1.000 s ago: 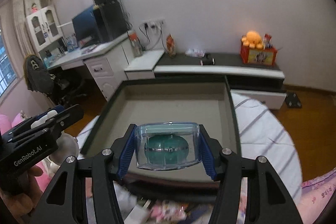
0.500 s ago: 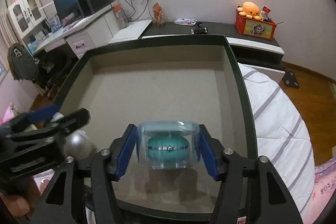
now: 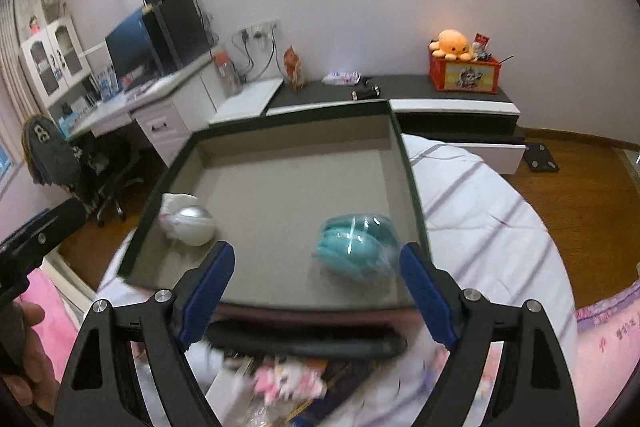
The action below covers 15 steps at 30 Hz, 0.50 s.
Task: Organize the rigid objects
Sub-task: 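Lower the bunny and teal container into the pink box and open both grippers, then grasp the Dental Flossers box with the left gripper while the right grasps the brick donut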
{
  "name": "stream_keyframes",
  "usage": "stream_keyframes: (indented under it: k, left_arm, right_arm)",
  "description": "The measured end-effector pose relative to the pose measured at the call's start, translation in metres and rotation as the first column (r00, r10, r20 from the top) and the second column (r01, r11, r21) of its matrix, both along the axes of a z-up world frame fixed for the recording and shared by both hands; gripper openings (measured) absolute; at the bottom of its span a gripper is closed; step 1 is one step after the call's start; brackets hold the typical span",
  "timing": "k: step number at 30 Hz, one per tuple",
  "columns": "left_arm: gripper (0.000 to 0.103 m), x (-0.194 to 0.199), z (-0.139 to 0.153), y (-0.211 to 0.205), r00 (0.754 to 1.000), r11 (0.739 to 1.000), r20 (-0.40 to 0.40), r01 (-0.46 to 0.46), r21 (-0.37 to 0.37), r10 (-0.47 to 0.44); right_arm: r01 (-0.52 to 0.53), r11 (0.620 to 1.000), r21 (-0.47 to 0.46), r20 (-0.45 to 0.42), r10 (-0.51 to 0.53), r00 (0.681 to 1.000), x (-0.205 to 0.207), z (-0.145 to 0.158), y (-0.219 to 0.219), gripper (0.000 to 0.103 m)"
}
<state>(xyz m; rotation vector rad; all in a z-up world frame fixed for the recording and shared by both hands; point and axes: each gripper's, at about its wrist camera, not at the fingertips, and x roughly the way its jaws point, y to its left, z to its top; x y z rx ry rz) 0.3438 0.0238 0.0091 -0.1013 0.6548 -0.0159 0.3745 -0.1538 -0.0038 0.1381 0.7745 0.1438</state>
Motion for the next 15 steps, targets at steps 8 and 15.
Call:
stream_keyframes:
  k: [8, 15]
  left_arm:
    - [0.103, -0.069, 0.009, -0.007, 1.0, 0.998, 0.023, -0.008, 0.067, 0.007]
    - [0.103, -0.119, 0.0, -0.015, 0.999, 0.996, 0.026, -0.02, 0.084, 0.018]
  right_arm:
    - [0.022, 1.0, 0.011, 0.075, -0.022, 0.997, -0.077, 0.027, 0.002, 0.086]
    - [0.043, 0.999, 0.01, 0.091, -0.044, 0.995, -0.139, 0.025, -0.007, 0.086]
